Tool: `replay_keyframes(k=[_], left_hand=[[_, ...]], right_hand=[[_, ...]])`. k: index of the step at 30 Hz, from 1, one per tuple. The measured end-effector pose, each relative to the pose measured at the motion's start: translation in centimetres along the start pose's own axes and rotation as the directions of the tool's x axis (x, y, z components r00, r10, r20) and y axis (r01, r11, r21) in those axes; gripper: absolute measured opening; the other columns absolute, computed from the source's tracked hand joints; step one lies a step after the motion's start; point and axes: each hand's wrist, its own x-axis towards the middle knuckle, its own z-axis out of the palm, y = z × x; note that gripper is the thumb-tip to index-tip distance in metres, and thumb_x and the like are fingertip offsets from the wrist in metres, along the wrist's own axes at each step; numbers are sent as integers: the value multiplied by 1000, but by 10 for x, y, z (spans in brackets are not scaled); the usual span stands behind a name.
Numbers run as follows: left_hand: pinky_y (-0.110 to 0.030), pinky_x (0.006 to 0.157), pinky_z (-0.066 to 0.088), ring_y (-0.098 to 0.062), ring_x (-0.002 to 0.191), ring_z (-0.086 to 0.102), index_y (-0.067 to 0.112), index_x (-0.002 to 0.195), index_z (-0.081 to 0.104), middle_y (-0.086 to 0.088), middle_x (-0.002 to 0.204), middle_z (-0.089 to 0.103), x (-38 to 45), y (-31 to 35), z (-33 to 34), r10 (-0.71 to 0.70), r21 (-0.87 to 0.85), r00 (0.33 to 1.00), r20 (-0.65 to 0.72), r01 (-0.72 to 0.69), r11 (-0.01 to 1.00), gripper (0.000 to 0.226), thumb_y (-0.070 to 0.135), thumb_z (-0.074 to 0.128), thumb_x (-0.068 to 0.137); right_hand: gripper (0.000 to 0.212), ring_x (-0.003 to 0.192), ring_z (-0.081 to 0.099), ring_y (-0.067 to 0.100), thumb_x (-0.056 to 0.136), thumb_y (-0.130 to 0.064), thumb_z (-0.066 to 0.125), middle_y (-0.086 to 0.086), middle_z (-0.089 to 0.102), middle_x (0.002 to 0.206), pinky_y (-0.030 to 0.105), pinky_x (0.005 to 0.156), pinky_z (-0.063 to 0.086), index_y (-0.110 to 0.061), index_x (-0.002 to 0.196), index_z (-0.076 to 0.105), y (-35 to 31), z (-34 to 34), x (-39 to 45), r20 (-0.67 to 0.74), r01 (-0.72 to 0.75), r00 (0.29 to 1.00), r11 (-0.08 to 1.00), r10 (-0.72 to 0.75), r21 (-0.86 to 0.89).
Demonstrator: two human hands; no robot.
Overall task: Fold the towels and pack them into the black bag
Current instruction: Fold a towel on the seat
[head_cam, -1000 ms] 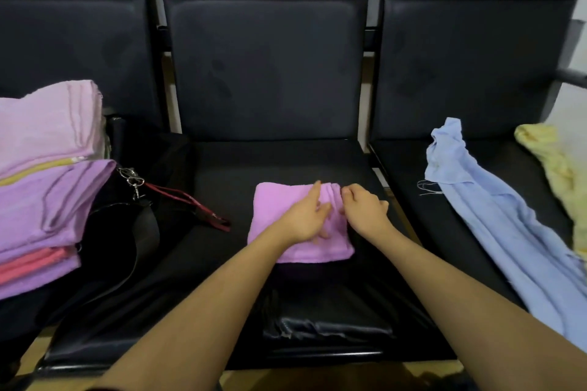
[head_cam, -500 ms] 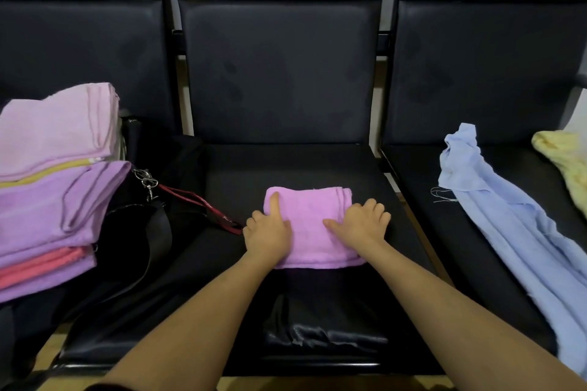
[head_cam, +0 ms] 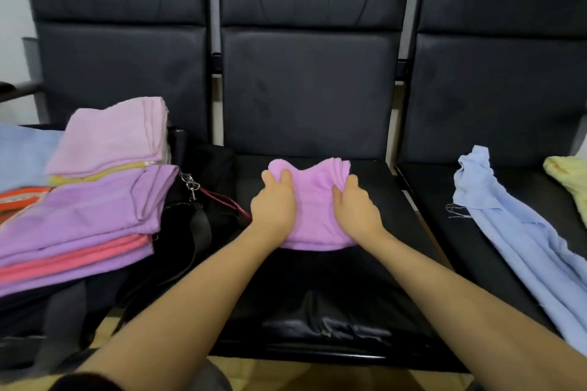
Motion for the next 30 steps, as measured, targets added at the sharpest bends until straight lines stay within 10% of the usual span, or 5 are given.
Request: replay_keyframes(k=[13, 21, 30], left_hand=[[-37, 66, 34, -36, 94, 55, 12, 131, 36, -16, 126, 37, 2, -122, -136, -51, 174, 964, -259, 99, 980, 34, 12, 37, 98], [-35, 58, 31, -31, 71, 43, 11, 129, 36, -17, 118, 35, 8, -254, -171, -141, 204, 921, -364, 227, 952, 37, 8, 42, 93], [-42, 61, 40, -41, 90, 56, 19, 136, 37, -19, 120, 37, 48, -388, -196, -201, 333, 872, -446, 370, 867, 40, 14, 43, 96]], right_hand=[[29, 81, 52, 26, 101, -26, 35, 7, 53, 98, 38, 71, 42, -5, 121, 40, -193, 3, -18, -57, 269, 963, 939, -263, 216], [39, 107, 55, 34, 102, -30, 33, 14, 56, 122, 39, 83, 42, -4, 131, 35, -307, 93, -17, -18, 351, 931, 879, -365, 321], [38, 101, 59, 38, 102, -30, 34, 17, 61, 117, 42, 81, 43, -4, 130, 32, -417, 206, 8, 32, 382, 897, 810, -440, 446]])
